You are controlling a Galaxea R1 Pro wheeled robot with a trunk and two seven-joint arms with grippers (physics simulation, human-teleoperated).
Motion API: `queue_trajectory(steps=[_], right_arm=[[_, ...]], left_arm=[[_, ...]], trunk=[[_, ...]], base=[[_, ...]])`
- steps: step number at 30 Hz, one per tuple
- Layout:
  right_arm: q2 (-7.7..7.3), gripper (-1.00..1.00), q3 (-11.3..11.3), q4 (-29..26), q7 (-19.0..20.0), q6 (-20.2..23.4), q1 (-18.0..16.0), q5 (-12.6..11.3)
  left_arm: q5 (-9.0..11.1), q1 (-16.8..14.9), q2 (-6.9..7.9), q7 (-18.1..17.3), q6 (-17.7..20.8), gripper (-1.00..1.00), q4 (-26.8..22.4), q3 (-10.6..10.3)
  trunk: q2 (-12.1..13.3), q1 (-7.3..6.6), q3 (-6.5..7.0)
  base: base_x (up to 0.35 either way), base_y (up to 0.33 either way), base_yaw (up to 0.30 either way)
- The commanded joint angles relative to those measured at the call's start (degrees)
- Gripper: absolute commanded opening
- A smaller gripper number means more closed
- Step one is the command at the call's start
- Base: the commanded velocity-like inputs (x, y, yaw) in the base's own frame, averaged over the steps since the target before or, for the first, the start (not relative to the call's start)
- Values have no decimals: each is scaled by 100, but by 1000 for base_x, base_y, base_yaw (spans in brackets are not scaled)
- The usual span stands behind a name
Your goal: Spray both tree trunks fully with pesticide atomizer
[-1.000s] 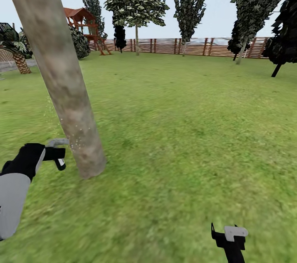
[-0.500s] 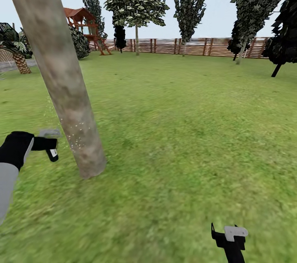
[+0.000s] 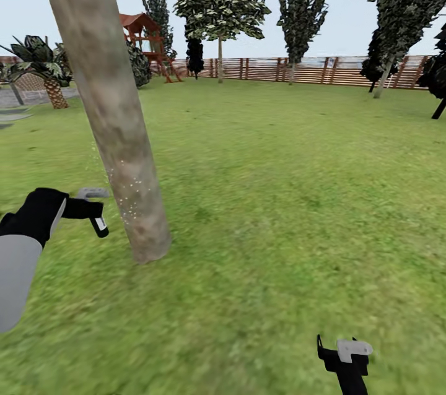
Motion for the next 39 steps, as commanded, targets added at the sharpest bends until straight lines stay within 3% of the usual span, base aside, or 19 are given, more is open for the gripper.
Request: queue_trajectory(steps=[1, 35, 39], right_arm=[[0, 100, -20, 9, -41, -14, -5, 62], [0, 100, -20, 9, -34, -11, -5, 62], [0, 100, -20, 9, -34, -12, -5, 62]], left_arm=[[-49, 15, 6, -47, 13, -100, -9, 28], [-63, 37, 41, -9, 13, -100, -4, 29], [-59, 63, 99, 454, 10, -100, 3, 61]], trunk=[[-2, -1, -5], [-2, -1, -5], [-2, -1, -5]], base=[[0, -30, 29], [63, -248, 12], [63, -271, 249]])
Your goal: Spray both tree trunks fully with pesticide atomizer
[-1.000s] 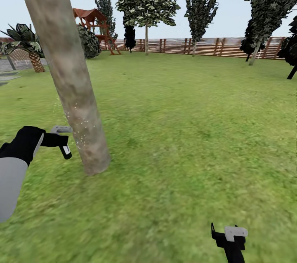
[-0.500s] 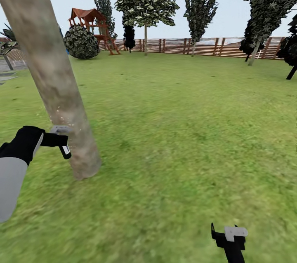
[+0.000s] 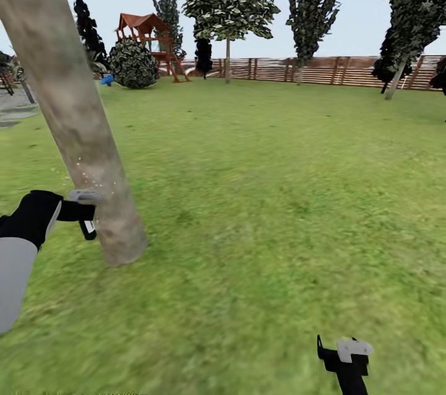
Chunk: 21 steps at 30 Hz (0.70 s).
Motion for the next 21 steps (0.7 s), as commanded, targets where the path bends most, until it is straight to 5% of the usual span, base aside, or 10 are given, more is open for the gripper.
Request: queue_trajectory(steps=[1, 10, 16, 21], right_arm=[[0, 100, -22, 9, -38, -14, -4, 61], [0, 100, -22, 9, -38, -15, -4, 61], [0, 100, -22, 9, -38, -15, -4, 61], [0, 100, -22, 9, -38, -15, -4, 61]], left_arm=[[-10, -1, 1, 87, 34, -100, -3, 39], [54, 54, 2, 724, 16, -100, 94, 92], [577, 306, -160, 1163, -96, -100, 91, 96], [668, 362, -164, 1206, -187, -100, 59, 96]], trunk=[[-2, 0, -5], [-2, 0, -5], [-2, 0, -5], [-2, 0, -5]], base=[[94, -271, 272], [116, -271, 277], [143, -270, 219], [199, -225, 16]])
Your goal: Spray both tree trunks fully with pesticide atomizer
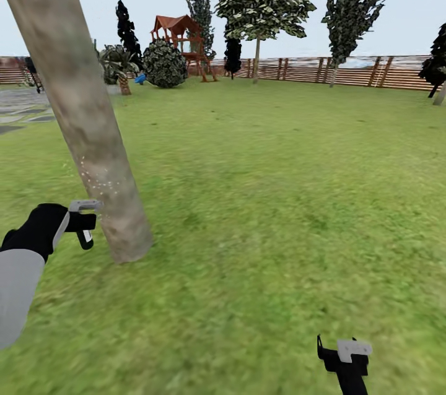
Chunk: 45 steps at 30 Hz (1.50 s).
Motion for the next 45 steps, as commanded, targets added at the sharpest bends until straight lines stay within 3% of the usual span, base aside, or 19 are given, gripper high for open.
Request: queue_trajectory(steps=[1, 19, 21, 23, 25, 30, 35, 42, 45], right_arm=[[0, 100, -21, 10, -39, -13, -5, 61], [0, 100, -21, 10, -39, -13, -5, 61], [0, 100, -21, 11, -39, -13, -5, 61], [0, 100, -21, 10, -39, -13, -5, 61], [0, 100, -21, 10, -39, -13, -5, 61], [0, 100, -21, 10, -39, -13, -5, 61], [0, 100, -21, 10, -39, -13, -5, 61], [0, 100, -21, 10, -39, -13, -5, 61], [0, 100, -21, 10, -39, -13, -5, 61]], left_arm=[[-57, -3, -6, -49, 22, -100, -12, 29], [-57, -6, 1, 0, 28, -100, -54, 56], [-62, 47, 15, 24, 21, -100, 3, 133], [-57, 274, 18, 65, -13, -100, -11, 370], [-64, 464, 9, 115, -262, -100, 30, 518], [-37, 744, -8, 220, -609, -100, 30, 575], [-19, 753, -10, 251, -621, -100, -23, 588], [-44, 773, 17, 459, -623, -100, 6, 797], [-42, 1041, 55, 685, -637, -100, -23, 835]], trunk=[[-2, 1, -5], [-2, 1, -5], [-2, 1, -5], [-2, 1, -5], [-2, 1, -5], [-2, 1, -5], [-2, 1, -5], [-2, 1, -5], [-2, 1, -5]], base=[[236, -192, 1], [152, -222, 70], [1, -274, 274], [0, -274, 276], [0, -274, 161], [22, -274, 22], [147, -259, 1], [213, -218, 0], [234, -198, 13]])
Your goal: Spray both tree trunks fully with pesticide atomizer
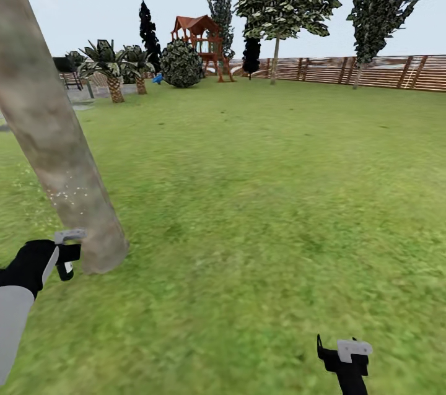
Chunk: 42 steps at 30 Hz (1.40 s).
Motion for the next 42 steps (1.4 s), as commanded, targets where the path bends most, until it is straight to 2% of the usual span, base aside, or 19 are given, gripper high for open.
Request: queue_trajectory(steps=[1, 3, 13, 15, 18, 20, 26, 32, 33, 35, 38, 42], right_arm=[[0, 100, -21, 10, -39, -13, -5, 61], [0, 100, -21, 10, -39, -13, -5, 61], [0, 100, -21, 10, -39, -13, -5, 61], [0, 100, -21, 10, -39, -13, -5, 61], [0, 100, -21, 10, -39, -13, -5, 61], [0, 100, -21, 10, -39, -13, -5, 61], [0, 100, -21, 10, -39, -13, -5, 61], [0, 100, -21, 10, -39, -13, -5, 61], [0, 100, -21, 10, -39, -13, -5, 61], [0, 100, -21, 10, -39, -13, -5, 61], [0, 100, -21, 10, -39, -13, -5, 61], [0, 100, -21, 11, -39, -13, -5, 61]], left_arm=[[-51, 69, 24, 4, 24, -100, -18, 138], [-49, 114, 28, 27, 13, -100, 44, 255], [-5, 174, -39, 44, 25, -100, 42, 291], [-7, 175, -123, 45, 18, -100, 49, 291], [-59, 175, -346, 47, 9, -100, -1, 260], [-63, 175, -388, 48, 8, -100, 3, 258], [-74, 267, -392, 48, 0, -100, 44, 263], [-75, 288, -403, 48, -4, -100, 40, 259], [-85, 317, -403, 93, -299, -100, 60, 270], [-77, 322, -403, 284, -441, -100, 129, 262], [-44, 324, -409, 417, -474, -100, 180, 249], [-16, 326, -422, 423, -469, -100, 194, 247]], trunk=[[-2, 1, -5], [-2, 1, -5], [-2, 1, -5], [-2, 1, -5], [-2, 1, -5], [-2, 1, -5], [-2, 1, -5], [-2, 1, -5], [-2, 1, -5], [-2, 1, -5], [-2, 1, -5], [-2, 1, -5]], base=[[235, -196, 156], [235, -193, 249], [263, -130, 276], [163, -3, 278], [41, -1, 278], [7, 0, 277], [30, -24, 75], [160, -215, 1], [96, -260, 0], [94, -261, 0], [93, -262, 0], [96, -262, 0]])
